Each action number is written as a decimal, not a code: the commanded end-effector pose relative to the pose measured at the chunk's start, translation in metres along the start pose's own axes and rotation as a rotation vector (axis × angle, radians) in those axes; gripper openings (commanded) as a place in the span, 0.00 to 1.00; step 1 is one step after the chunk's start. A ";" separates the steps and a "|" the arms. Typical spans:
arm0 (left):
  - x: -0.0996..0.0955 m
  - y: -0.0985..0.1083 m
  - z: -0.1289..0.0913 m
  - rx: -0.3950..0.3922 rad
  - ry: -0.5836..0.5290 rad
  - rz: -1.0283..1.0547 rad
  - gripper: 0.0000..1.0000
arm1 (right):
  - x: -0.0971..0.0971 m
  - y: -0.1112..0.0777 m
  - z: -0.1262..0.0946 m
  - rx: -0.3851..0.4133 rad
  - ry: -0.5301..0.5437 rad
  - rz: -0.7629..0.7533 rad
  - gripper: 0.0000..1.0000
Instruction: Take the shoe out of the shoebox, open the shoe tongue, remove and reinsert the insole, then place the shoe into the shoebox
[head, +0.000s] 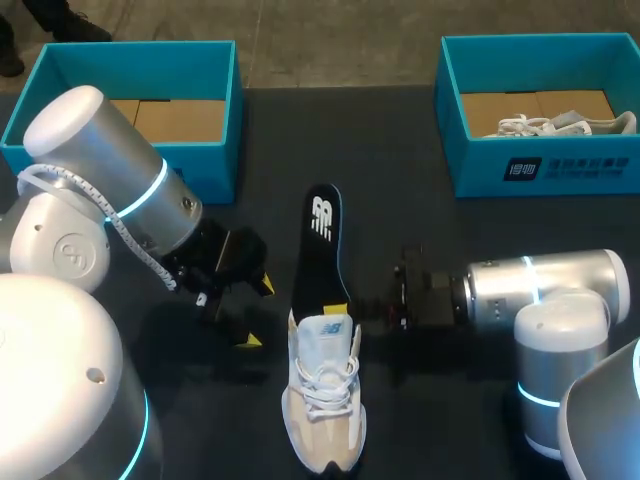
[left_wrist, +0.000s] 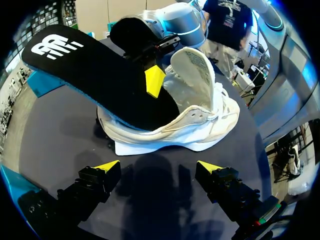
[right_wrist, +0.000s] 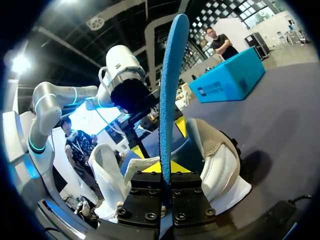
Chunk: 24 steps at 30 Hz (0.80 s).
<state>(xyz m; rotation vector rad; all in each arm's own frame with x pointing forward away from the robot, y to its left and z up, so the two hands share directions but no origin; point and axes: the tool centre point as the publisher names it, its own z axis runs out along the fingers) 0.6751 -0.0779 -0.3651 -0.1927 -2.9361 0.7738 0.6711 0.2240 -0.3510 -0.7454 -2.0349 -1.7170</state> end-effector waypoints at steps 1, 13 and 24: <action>0.001 0.000 0.001 -0.002 -0.002 -0.001 1.00 | -0.002 -0.001 0.003 -0.001 0.005 -0.004 0.00; 0.001 0.000 0.001 -0.002 -0.002 -0.001 1.00 | 0.000 0.004 0.007 -0.002 0.013 -0.029 0.05; 0.001 0.000 0.001 -0.002 -0.002 -0.001 1.00 | 0.008 0.011 0.007 -0.004 0.006 -0.065 0.16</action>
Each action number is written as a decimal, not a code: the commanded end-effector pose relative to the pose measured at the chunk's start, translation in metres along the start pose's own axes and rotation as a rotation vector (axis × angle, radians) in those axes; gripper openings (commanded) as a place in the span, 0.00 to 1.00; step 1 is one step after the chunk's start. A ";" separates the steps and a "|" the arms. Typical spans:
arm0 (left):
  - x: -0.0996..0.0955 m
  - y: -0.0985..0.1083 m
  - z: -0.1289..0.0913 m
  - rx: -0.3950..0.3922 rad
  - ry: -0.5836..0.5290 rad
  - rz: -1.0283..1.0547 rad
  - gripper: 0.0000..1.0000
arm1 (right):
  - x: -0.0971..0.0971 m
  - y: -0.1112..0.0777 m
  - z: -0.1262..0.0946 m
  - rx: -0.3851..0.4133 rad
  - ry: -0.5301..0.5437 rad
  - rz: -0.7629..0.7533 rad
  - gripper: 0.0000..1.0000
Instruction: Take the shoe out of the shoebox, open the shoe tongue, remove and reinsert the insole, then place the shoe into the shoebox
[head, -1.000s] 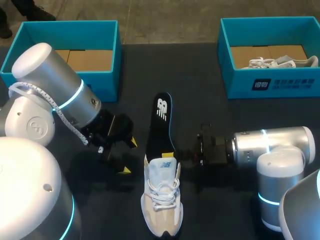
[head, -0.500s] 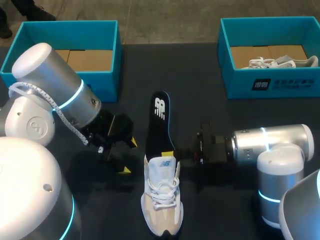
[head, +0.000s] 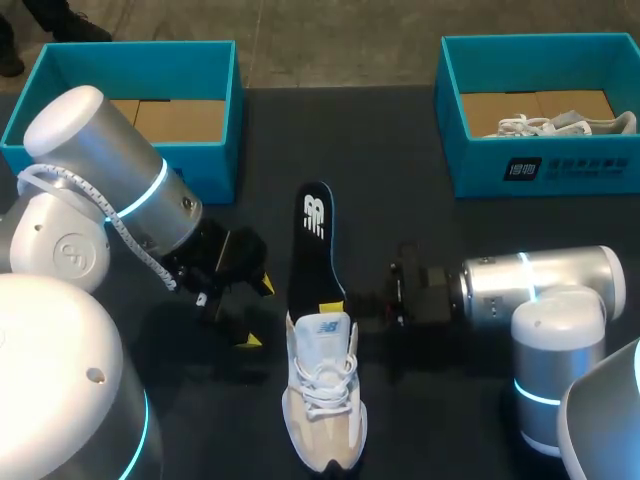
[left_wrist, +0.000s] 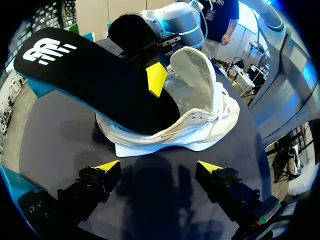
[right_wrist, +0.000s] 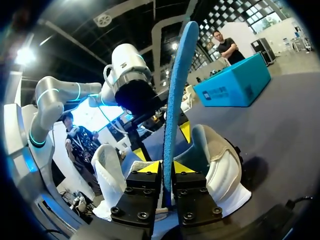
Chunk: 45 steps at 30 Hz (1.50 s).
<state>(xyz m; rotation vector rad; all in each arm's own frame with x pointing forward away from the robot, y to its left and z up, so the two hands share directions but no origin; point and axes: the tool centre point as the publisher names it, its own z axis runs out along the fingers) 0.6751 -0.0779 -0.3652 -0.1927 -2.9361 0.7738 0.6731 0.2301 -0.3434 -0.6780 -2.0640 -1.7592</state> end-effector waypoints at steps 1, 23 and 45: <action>0.001 0.000 0.001 -0.002 -0.002 -0.001 1.00 | 0.004 0.004 0.003 0.005 -0.009 -0.006 0.17; 0.001 0.000 0.001 -0.002 -0.002 -0.001 1.00 | 0.008 0.027 0.019 0.033 -0.011 -0.064 0.29; 0.001 0.000 0.001 -0.002 -0.002 -0.001 1.00 | 0.005 0.043 0.014 -0.050 -0.036 -0.092 0.21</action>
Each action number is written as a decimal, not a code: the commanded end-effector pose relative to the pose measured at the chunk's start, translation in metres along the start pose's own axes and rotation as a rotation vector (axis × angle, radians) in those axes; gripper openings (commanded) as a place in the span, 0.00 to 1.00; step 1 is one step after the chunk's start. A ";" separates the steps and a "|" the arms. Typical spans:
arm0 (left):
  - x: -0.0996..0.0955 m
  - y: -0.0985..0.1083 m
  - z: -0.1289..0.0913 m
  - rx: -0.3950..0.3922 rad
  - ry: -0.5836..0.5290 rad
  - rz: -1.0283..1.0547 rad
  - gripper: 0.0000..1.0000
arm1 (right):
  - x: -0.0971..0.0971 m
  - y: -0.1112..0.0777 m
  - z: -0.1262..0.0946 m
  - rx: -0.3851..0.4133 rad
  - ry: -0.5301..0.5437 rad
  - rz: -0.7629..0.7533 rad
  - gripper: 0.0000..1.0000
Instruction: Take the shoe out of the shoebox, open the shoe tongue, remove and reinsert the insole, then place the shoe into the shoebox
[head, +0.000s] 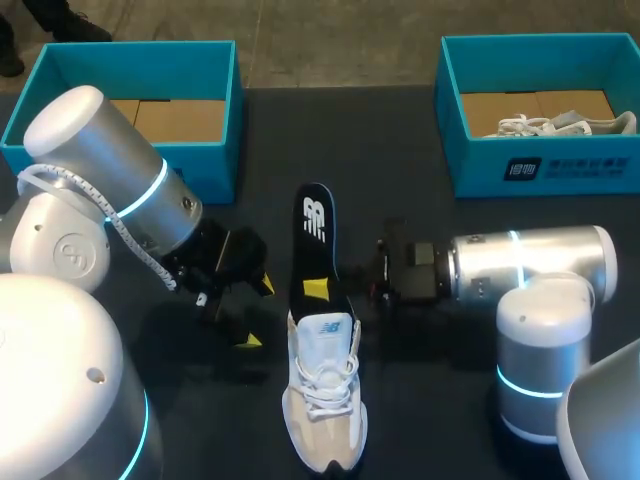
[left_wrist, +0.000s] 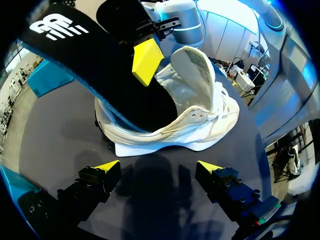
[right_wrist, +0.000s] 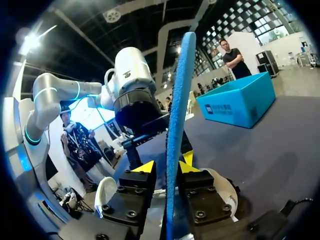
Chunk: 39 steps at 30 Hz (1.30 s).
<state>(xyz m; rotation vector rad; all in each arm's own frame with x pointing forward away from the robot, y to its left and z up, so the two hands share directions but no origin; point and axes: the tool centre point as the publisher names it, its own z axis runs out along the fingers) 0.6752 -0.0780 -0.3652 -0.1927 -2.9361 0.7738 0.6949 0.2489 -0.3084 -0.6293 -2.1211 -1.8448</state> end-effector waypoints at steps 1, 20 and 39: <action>0.001 0.000 0.001 -0.002 -0.002 -0.001 1.00 | 0.001 0.000 0.000 -0.024 -0.012 0.001 0.18; 0.001 0.000 0.001 -0.002 -0.002 -0.001 1.00 | -0.003 -0.010 -0.001 -0.013 -0.009 0.077 0.00; 0.001 0.000 0.001 -0.002 -0.002 -0.001 1.00 | -0.008 -0.033 -0.003 0.014 -0.012 0.182 0.00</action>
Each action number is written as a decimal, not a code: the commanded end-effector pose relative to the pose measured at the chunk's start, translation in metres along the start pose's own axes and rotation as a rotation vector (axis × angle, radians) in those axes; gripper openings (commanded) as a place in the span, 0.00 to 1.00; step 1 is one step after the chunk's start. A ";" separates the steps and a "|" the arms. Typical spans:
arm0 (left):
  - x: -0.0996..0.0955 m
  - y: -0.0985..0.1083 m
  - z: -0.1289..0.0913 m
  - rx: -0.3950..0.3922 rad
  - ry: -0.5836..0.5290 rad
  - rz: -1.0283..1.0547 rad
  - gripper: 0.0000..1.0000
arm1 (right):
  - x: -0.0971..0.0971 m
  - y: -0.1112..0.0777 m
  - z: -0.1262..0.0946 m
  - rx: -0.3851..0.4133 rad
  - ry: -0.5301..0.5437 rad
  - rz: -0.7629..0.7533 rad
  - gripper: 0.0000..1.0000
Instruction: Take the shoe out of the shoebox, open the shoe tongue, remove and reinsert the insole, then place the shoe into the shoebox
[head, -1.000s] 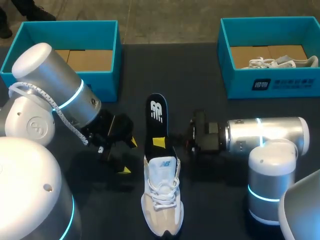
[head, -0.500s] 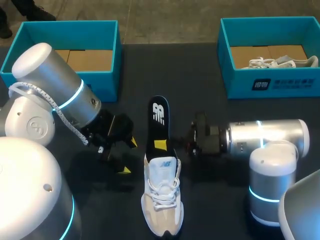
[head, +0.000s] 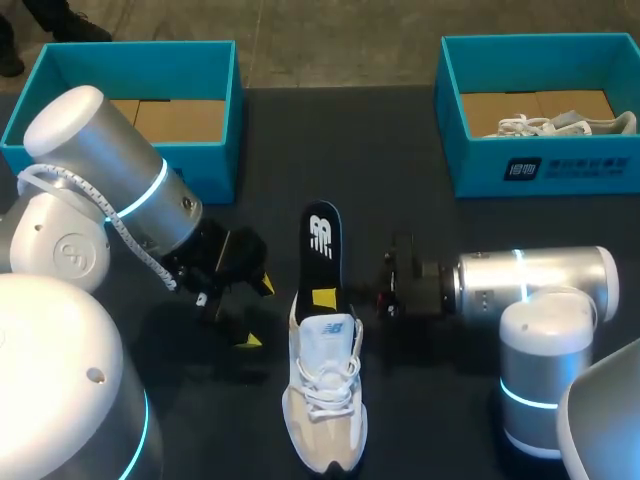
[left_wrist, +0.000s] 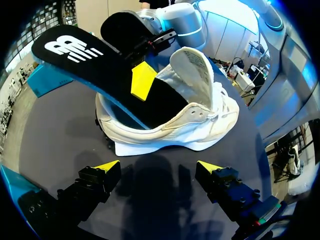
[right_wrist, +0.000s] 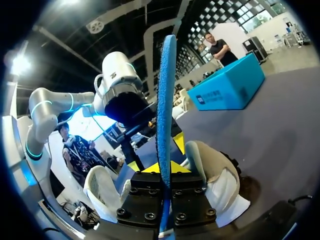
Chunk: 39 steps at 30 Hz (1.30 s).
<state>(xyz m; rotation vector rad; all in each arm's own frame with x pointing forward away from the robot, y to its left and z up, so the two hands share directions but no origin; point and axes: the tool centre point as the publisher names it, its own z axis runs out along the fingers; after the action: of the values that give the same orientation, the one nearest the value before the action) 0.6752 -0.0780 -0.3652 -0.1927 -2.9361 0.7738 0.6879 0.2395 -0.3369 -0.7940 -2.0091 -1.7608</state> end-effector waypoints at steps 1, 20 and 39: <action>0.001 0.000 0.001 -0.002 -0.003 -0.001 1.00 | 0.000 -0.005 0.003 0.022 0.002 0.026 0.00; 0.001 0.000 0.001 -0.002 -0.003 -0.001 1.00 | 0.003 -0.032 0.003 0.026 0.039 0.124 0.00; 0.001 0.000 0.001 -0.002 -0.003 -0.001 1.00 | 0.011 0.002 0.004 -0.005 0.043 0.014 0.31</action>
<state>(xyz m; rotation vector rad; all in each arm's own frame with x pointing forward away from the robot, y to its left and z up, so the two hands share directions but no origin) 0.6752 -0.0780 -0.3652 -0.1926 -2.9361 0.7738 0.6787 0.2443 -0.3325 -0.7638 -1.9651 -1.7598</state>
